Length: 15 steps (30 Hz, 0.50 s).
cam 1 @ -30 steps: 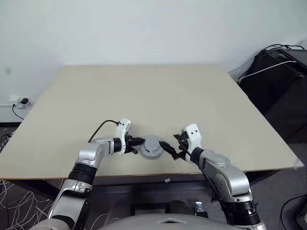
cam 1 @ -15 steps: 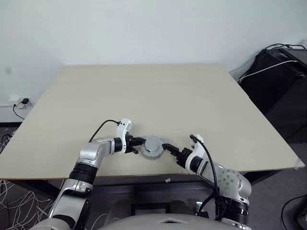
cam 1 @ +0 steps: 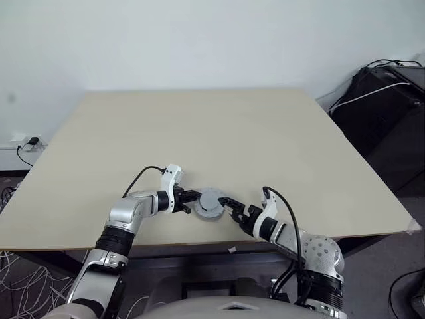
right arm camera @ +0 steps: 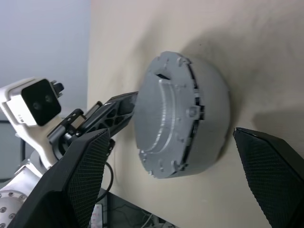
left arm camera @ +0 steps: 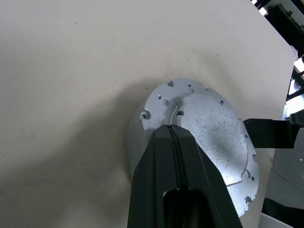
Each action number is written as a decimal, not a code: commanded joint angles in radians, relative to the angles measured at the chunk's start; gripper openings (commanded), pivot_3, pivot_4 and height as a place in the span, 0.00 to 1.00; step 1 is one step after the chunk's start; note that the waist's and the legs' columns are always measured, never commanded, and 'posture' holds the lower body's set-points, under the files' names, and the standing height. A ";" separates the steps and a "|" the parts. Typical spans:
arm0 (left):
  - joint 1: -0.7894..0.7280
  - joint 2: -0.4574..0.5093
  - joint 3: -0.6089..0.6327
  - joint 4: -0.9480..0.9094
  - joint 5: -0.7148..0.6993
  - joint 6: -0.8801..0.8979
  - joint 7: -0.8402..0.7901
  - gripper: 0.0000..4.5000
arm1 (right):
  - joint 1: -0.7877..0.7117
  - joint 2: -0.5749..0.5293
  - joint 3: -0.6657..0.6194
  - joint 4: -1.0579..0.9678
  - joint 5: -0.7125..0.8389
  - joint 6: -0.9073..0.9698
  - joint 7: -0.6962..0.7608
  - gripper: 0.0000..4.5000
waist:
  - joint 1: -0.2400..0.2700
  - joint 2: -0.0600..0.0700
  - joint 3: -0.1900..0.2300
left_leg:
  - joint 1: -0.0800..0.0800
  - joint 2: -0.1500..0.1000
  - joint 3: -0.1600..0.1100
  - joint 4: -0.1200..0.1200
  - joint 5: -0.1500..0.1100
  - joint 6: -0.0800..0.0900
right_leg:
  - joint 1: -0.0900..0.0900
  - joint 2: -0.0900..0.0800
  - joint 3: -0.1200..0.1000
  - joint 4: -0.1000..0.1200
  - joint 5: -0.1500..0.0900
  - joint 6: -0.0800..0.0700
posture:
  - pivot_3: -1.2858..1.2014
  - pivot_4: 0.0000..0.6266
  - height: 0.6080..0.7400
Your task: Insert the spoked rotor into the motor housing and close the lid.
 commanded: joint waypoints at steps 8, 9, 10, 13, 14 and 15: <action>0.022 -0.008 -0.035 0.001 0.012 0.019 0.004 0.00 | -0.078 0.082 0.089 0.101 0.029 -0.061 -0.013 0.99 | -0.007 0.000 0.000 | 0.000 0.000 0.000 -0.001 0.000 0.000 | 0.000 0.000 0.000 0.000 0.000 0.000 | 0.52 0.00 1.00; 0.023 -0.009 -0.035 -0.001 0.012 0.020 0.004 0.00 | -0.081 0.082 0.095 0.112 0.033 -0.062 -0.011 0.99 | -0.008 0.000 0.000 | 0.000 0.000 0.000 -0.001 0.000 0.000 | 0.000 0.000 0.000 0.000 0.000 0.000 | 0.52 0.00 1.00; 0.025 -0.009 -0.035 -0.004 0.012 0.022 0.005 0.00 | -0.083 0.083 0.101 0.120 0.043 -0.060 -0.005 0.99 | -0.010 0.000 0.000 | 0.000 0.000 0.000 -0.001 0.000 0.000 | 0.000 0.000 0.000 0.000 0.000 0.000 | 0.52 0.00 1.00; 0.030 -0.008 -0.034 -0.010 0.012 0.024 0.010 0.00 | -0.086 0.086 0.105 0.122 0.102 -0.046 0.027 0.99 | -0.013 -0.001 0.000 | 0.001 0.001 0.000 -0.001 0.000 0.000 | 0.000 0.000 0.000 0.000 0.000 0.000 | 0.52 0.00 1.00; 0.032 -0.008 -0.033 -0.011 0.012 0.024 0.012 0.00 | -0.086 0.086 0.104 0.121 0.121 -0.042 0.036 0.99 | -0.014 0.000 0.000 | 0.001 0.001 0.000 -0.001 0.000 0.000 | 0.000 0.000 0.000 0.000 0.000 0.000 | 0.52 0.00 1.00; 0.033 -0.007 -0.032 -0.012 0.011 0.024 0.013 0.00 | -0.088 0.084 0.103 0.122 0.135 -0.039 0.041 0.99 | -0.015 0.000 0.000 | 0.000 0.001 0.000 -0.001 0.000 0.000 | -0.001 0.000 0.000 0.000 0.000 0.000 | 0.52 0.00 1.00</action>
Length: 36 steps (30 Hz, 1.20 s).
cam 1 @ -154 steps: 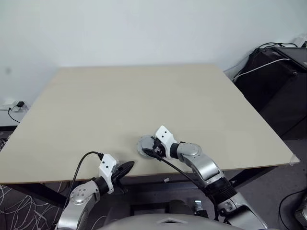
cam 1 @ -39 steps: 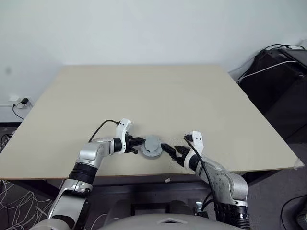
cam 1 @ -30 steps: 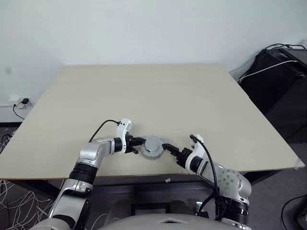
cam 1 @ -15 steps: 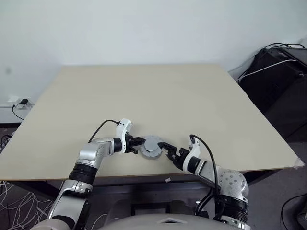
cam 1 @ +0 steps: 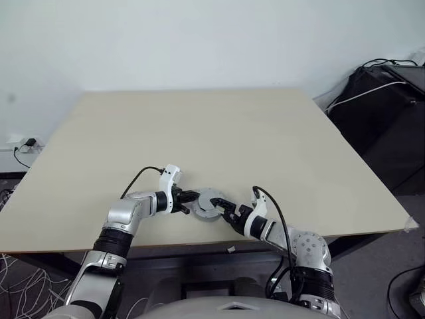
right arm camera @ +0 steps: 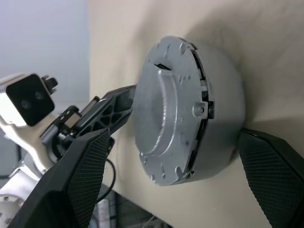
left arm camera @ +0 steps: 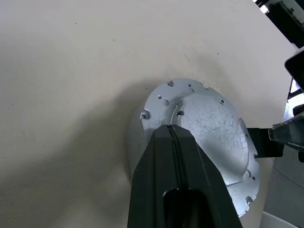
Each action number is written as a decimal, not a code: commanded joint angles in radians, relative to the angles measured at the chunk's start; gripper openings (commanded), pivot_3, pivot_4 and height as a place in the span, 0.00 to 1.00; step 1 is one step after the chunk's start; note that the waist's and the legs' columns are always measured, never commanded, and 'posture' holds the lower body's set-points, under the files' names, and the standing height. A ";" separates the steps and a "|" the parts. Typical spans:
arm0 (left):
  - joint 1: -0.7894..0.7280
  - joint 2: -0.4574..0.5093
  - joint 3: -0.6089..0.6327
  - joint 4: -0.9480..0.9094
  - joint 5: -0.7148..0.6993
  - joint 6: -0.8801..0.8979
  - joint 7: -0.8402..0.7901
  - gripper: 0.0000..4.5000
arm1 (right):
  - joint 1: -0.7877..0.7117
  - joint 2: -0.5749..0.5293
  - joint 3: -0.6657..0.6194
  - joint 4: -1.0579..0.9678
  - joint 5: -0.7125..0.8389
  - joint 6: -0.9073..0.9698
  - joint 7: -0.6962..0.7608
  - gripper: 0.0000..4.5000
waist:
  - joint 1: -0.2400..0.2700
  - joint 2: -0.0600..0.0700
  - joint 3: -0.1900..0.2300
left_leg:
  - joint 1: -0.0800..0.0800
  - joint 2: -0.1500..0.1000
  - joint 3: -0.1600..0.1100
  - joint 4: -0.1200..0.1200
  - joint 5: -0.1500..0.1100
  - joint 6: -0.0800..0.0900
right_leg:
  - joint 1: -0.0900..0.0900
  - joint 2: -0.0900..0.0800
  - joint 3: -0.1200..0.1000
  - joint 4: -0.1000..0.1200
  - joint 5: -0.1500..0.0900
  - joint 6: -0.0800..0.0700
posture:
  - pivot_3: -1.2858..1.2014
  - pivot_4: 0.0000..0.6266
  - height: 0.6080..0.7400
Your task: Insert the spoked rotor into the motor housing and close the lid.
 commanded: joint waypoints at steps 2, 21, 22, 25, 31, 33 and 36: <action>0.021 -0.008 -0.036 0.006 0.009 0.025 0.003 0.00 | -0.070 0.089 0.021 0.001 0.108 0.024 0.049 0.99 | -0.003 0.000 0.000 | 0.000 0.000 0.000 -0.001 0.000 0.000 | -0.001 0.000 0.000 0.000 0.000 0.000 | 0.52 0.00 1.00; 0.022 -0.017 -0.038 0.005 0.011 0.023 0.003 0.00 | -0.093 0.118 0.045 0.044 0.157 -0.052 -0.092 0.71 | -0.008 0.000 0.001 | 0.001 0.000 0.000 -0.003 0.000 0.000 | -0.001 0.001 0.000 0.000 -0.002 0.000 | 0.52 0.00 1.00; 0.023 -0.017 -0.038 0.005 0.011 0.023 0.004 0.00 | -0.093 0.119 0.048 0.037 0.166 -0.050 -0.094 0.64 | -0.008 0.000 0.001 | 0.001 0.000 0.000 -0.003 0.000 0.000 | -0.001 0.001 0.000 0.000 -0.002 0.000 | 0.52 0.00 1.00; 0.025 -0.018 -0.037 0.004 0.012 0.022 0.005 0.00 | -0.092 0.114 0.059 0.028 0.182 -0.043 -0.104 0.45 | -0.013 0.000 0.001 | 0.001 0.000 0.000 -0.003 0.000 0.000 | -0.001 0.001 0.000 0.000 -0.002 0.000 | 0.52 0.00 1.00; 0.026 -0.026 -0.029 0.006 0.019 0.020 0.006 0.00 | -0.076 0.103 0.077 0.016 0.203 -0.032 -0.126 0.29 | -0.015 0.000 0.001 | 0.001 0.001 0.000 -0.003 0.000 0.000 | -0.001 0.001 0.000 0.000 -0.002 0.000 | 0.52 0.00 1.00; 0.028 -0.027 -0.029 0.007 0.020 0.018 0.005 0.00 | -0.070 0.101 0.082 0.011 0.207 -0.027 -0.133 0.29 | -0.015 0.000 0.001 | 0.001 0.001 0.000 -0.003 0.000 0.000 | -0.001 0.001 0.000 0.000 -0.002 0.000 | 0.52 0.00 1.00; 0.027 -0.030 -0.028 0.009 0.020 0.016 0.005 0.00 | -0.065 0.097 0.086 0.009 0.211 -0.021 -0.140 0.29 | -0.015 0.000 0.001 | 0.001 0.002 0.000 -0.003 0.000 0.000 | -0.001 0.001 0.000 0.000 -0.002 0.000 | 0.52 0.00 1.00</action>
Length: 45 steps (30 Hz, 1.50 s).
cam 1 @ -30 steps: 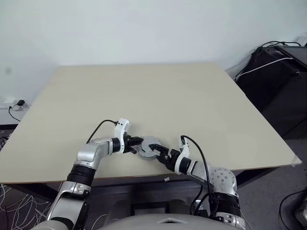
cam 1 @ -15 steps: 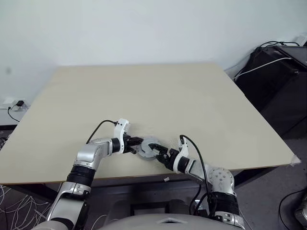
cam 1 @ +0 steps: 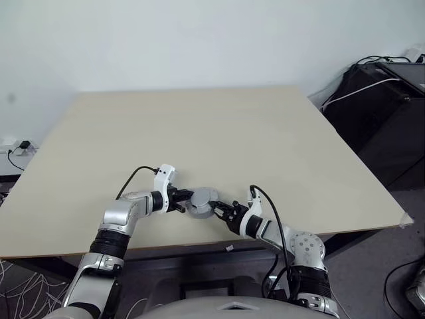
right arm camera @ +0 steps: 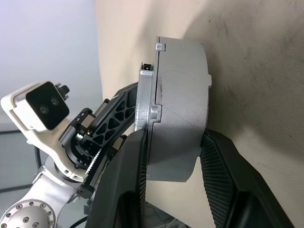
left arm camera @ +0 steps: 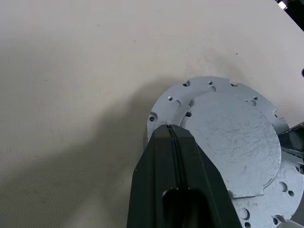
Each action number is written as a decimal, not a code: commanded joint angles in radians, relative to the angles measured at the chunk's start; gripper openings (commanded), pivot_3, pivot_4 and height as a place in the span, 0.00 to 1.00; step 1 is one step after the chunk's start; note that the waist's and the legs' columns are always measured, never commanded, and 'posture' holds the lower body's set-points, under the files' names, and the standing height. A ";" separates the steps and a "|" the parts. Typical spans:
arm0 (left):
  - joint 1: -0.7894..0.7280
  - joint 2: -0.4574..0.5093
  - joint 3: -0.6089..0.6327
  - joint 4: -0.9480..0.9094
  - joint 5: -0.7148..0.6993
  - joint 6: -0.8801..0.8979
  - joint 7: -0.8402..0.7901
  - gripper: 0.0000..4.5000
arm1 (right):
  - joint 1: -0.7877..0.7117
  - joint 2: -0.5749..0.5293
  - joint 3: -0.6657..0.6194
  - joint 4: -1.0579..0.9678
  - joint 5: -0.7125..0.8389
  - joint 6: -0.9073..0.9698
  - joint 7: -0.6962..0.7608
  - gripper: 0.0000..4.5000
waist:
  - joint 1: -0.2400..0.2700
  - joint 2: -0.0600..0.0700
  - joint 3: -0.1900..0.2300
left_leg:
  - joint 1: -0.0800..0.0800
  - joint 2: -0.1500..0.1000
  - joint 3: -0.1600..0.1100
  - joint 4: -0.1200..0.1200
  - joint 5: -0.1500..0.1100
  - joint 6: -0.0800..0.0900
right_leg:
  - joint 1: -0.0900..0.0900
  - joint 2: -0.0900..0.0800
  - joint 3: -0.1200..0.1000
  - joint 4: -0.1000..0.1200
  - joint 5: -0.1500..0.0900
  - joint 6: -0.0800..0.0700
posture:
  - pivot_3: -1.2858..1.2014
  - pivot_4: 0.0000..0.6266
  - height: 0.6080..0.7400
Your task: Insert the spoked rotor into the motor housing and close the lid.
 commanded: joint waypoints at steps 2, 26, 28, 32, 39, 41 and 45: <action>0.016 -0.037 -0.059 0.017 -0.003 0.016 -0.019 0.00 | -0.052 0.099 0.059 -0.039 0.046 0.023 0.000 0.29 | 0.000 0.000 0.000 | 0.000 0.000 0.000 0.000 0.000 0.000 | 0.000 0.000 0.000 0.000 0.000 0.000 | 0.52 0.00 1.00; 0.256 -0.176 0.240 -0.458 -0.263 -0.005 0.158 0.00 | -0.008 0.075 -0.007 -0.061 0.100 -0.065 -0.028 0.29 | -0.004 0.000 0.002 | -0.017 -0.002 0.001 0.000 0.000 0.000 | -0.010 0.001 0.003 0.000 0.003 -0.002 | 0.52 0.00 1.00; 0.311 -0.214 0.278 -0.510 -0.307 -0.036 0.191 0.00 | -0.007 0.078 -0.014 -0.068 0.120 -0.073 -0.028 0.29 | -0.010 0.001 0.002 | -0.016 -0.002 0.002 0.000 0.000 0.000 | -0.010 0.001 0.004 0.001 0.003 -0.002 | 0.52 0.00 1.00; 0.395 -0.275 0.334 -0.557 -0.419 -0.027 0.232 0.00 | -0.002 0.077 -0.019 -0.093 0.163 -0.086 -0.018 0.29 | -0.012 0.000 0.003 | -0.016 -0.003 0.002 0.000 0.000 0.000 | -0.010 0.003 0.004 0.001 0.003 -0.003 | 0.52 0.00 1.00; 0.563 -0.343 0.383 -0.553 -0.672 0.071 0.261 0.27 | -0.007 0.078 -0.002 -0.156 0.261 -0.119 -0.008 0.29 | -0.016 -0.004 0.008 | -0.016 -0.003 0.002 0.002 0.000 0.001 | -0.010 0.002 0.004 0.000 0.001 0.002 | 0.52 0.00 1.00; 0.583 -0.353 0.396 -0.535 -0.721 0.081 0.287 0.41 | -0.013 0.075 0.006 -0.166 0.278 -0.128 -0.020 0.29 | -0.016 -0.004 0.009 | -0.016 -0.002 0.001 0.002 0.000 0.001 | -0.013 0.003 0.002 0.000 0.000 0.002 | 0.52 0.00 1.00; 0.605 -0.357 0.418 -0.512 -0.808 0.075 0.311 0.71 | -0.027 0.065 0.020 -0.177 0.305 -0.147 -0.030 0.29 | -0.017 -0.004 0.009 | -0.016 -0.001 0.001 0.003 0.000 0.001 | -0.015 0.002 0.003 0.000 0.001 0.001 | 0.52 0.00 1.00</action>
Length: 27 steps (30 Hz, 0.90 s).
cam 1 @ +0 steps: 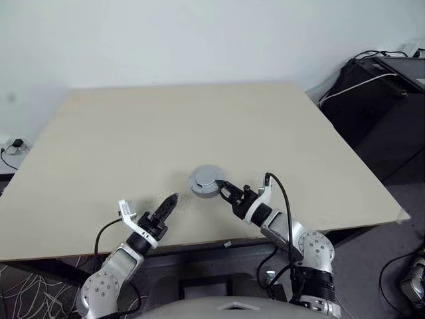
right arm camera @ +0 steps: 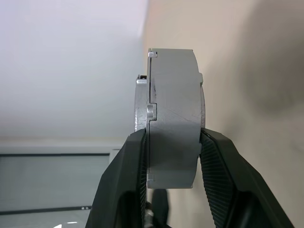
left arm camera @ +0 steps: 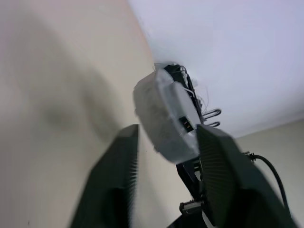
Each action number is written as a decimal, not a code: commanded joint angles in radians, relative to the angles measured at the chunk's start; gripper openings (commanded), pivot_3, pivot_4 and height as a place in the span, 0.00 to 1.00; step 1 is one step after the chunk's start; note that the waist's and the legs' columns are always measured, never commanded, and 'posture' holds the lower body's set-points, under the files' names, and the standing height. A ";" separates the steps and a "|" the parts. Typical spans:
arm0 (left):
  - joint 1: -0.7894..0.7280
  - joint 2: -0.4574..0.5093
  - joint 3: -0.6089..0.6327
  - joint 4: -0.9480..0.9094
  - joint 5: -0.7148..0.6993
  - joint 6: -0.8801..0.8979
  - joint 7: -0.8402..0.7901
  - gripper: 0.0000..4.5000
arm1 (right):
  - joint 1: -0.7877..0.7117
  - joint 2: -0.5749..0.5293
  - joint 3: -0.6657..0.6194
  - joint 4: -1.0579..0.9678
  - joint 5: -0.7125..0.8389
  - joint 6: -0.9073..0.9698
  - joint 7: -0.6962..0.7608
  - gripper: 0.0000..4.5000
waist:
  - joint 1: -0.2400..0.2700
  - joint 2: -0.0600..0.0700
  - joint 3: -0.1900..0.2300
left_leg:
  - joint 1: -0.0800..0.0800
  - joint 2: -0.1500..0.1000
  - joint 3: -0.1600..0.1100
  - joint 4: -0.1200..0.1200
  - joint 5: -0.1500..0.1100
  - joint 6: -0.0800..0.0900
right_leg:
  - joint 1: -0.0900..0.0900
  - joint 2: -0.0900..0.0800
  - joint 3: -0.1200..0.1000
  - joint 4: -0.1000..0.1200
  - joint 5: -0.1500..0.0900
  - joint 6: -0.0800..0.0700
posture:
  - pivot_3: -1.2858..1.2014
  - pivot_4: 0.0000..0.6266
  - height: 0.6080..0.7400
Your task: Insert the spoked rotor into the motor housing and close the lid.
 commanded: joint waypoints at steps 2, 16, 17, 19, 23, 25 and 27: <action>0.007 -0.040 0.014 0.004 -0.115 -0.007 0.018 0.84 | -0.043 0.056 0.037 -0.063 0.072 -0.028 0.011 0.29 | 0.000 0.000 0.000 | 0.000 0.000 0.000 0.000 0.000 0.000 | 0.000 0.000 0.000 0.000 0.001 -0.002 | 0.52 0.00 1.00; 0.009 -0.045 -0.054 0.053 -0.271 0.020 0.079 1.00 | -0.012 0.037 0.132 -0.077 0.144 0.014 -0.024 0.29 | 0.000 0.000 0.000 | 0.000 -0.002 0.001 0.000 0.000 0.000 | 0.001 0.000 0.000 0.000 0.002 -0.004 | 0.52 0.00 1.00; 0.006 -0.046 -0.060 0.056 -0.283 0.021 0.079 1.00 | -0.009 0.035 0.140 -0.074 0.150 0.019 -0.031 0.29 | 0.000 0.000 0.000 | 0.000 -0.002 0.001 0.000 0.000 0.000 | 0.001 0.000 0.000 0.000 0.002 -0.004 | 0.52 0.00 1.00; 0.003 -0.045 -0.070 0.058 -0.305 0.021 0.078 1.00 | -0.001 0.034 0.156 -0.070 0.162 0.027 -0.042 0.29 | 0.000 0.000 0.000 | 0.000 -0.002 0.001 0.000 0.000 0.000 | 0.001 0.000 0.000 0.000 0.003 -0.004 | 0.52 0.00 1.00; -0.003 -0.039 -0.086 0.064 -0.325 0.012 0.086 1.00 | 0.009 0.028 0.183 -0.073 0.186 0.041 -0.054 0.29 | 0.000 0.000 0.000 | 0.000 -0.002 0.001 0.001 0.000 0.000 | 0.001 0.000 0.000 0.000 0.003 -0.004 | 0.52 0.00 1.00; -0.002 -0.038 -0.090 0.064 -0.330 0.005 0.086 1.00 | 0.012 0.022 0.189 -0.075 0.200 0.042 -0.059 0.29 | 0.000 0.000 0.000 | 0.000 -0.002 0.000 0.001 0.000 0.000 | 0.001 0.000 0.000 0.000 0.003 -0.004 | 0.52 0.00 1.00; -0.001 -0.036 -0.094 0.062 -0.332 -0.002 0.085 1.00 | 0.015 0.017 0.194 -0.075 0.209 0.040 -0.064 0.29 | 0.000 0.000 0.000 | 0.000 -0.002 0.000 0.001 0.000 0.000 | 0.001 0.000 0.000 0.000 0.003 -0.004 | 0.52 0.00 1.00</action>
